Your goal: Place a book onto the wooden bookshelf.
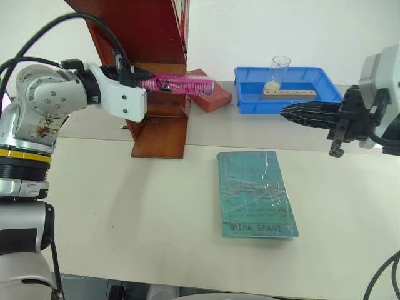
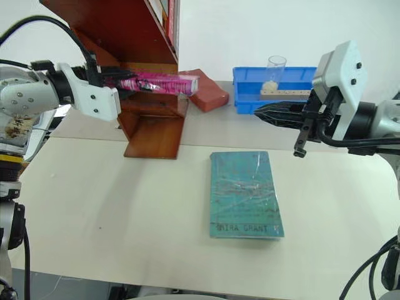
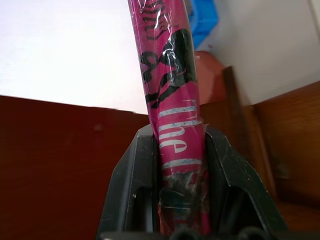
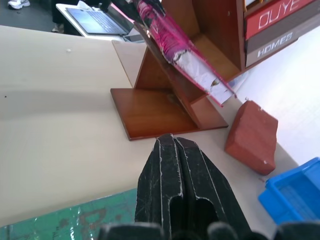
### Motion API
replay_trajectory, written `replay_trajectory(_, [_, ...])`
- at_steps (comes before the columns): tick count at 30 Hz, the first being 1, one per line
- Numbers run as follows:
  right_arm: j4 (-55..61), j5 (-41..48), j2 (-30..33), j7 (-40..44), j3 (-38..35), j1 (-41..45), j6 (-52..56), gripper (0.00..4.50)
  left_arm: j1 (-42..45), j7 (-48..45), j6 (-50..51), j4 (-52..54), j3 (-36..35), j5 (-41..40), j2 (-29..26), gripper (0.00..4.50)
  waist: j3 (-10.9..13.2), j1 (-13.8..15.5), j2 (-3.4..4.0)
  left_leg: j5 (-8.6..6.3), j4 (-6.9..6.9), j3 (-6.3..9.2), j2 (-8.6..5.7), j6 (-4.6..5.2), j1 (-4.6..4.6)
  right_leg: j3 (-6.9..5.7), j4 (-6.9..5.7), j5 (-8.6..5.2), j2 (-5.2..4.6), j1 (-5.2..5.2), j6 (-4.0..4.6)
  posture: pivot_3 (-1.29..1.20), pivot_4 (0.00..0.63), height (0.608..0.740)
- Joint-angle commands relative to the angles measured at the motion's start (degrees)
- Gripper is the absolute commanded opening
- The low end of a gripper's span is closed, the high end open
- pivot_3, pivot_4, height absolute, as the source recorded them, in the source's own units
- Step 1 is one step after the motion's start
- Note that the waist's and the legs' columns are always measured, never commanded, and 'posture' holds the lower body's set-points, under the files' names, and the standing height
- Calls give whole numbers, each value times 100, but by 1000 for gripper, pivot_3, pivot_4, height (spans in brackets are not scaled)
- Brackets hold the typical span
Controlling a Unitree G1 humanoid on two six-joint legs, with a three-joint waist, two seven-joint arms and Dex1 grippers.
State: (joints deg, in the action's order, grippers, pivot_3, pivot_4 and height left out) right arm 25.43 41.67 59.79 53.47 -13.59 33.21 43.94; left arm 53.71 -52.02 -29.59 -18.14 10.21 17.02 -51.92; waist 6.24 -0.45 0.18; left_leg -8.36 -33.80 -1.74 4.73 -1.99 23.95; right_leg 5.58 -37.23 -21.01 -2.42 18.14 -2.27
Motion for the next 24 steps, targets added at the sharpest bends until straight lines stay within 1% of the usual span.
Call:
replay_trajectory(1, [-3,-55,-15,-46,-48,167,-167,0,-53,21,274,20,-88,217,-261,710,0,-43,1,0,1,0,2,1,2,0,-2,0,3,3,0,0,150,673])
replay_trajectory(3, [-23,-79,-19,-32,-34,155,-204,0,-105,-7,419,35,-122,166,-247,710,-1,-67,2,0,1,0,11,1,1,0,-5,1,14,6,1,0,150,673])
replay_trajectory(5, [-27,-83,-22,-35,-33,148,-215,0,-145,-63,581,109,-160,64,-233,1752,-1,-75,3,0,4,0,12,2,-7,2,-6,1,15,5,1,0,150,673])
replay_trajectory(7, [-35,-88,-19,-28,-41,127,-230,0,-206,-179,767,222,-190,-23,-293,2561,-1,-71,5,-1,7,-1,12,2,-11,2,-9,0,15,6,1,0,150,673])
replay_trajectory(10, [-45,-95,-11,-13,-68,85,-254,0,-345,-369,961,427,-254,-176,-417,4159,0,-32,4,-1,6,-2,12,2,-11,1,-11,0,14,9,1,0,150,673])
replay_trajectory(11, [-62,-108,-6,-3,-72,77,-270,0,-387,-427,1028,518,-294,-241,-466,4446,0,-26,4,-1,4,-2,12,2,-11,1,-11,0,14,10,1,0,150,673])
replay_trajectory(14, [-128,-158,20,54,-68,62,-334,0,-487,-616,1225,794,-428,-476,-629,4446,2,13,0,-1,0,-4,12,2,-11,-3,-5,0,12,16,2,0,150,673])
replay_trajectory(17, [-277,-278,45,159,1,93,-482,0,-586,-994,1760,1239,-719,-1021,-809,4446,3,15,-1,-1,-1,-4,12,2,-11,-3,-1,0,11,15,2,0,150,673])
replay_trajectory(20, [-444,-412,67,291,75,141,-632,0,-782,-1470,2918,1872,-1189,-1950,-1005,4446,3,6,-1,-1,0,-4,12,2,-12,-4,-2,0,11,14,2,0,150,673])
replay_trajectory(21, [-512,-463,88,350,101,156,-688,0,-871,-1604,3496,2089,-1450,-2407,-1067,4446,3,-6,-1,-1,1,-4,13,2,-12,-4,-3,0,11,14,2,0,150,673])
replay_trajectory(24, [-767,-692,215,604,171,162,-911,0,-1236,-1755,4856,2469,-2143,-3233,-1321,4446,5,-29,0,-1,3,-3,13,2,-13,-5,-3,-1,11,13,2,0,150,673])
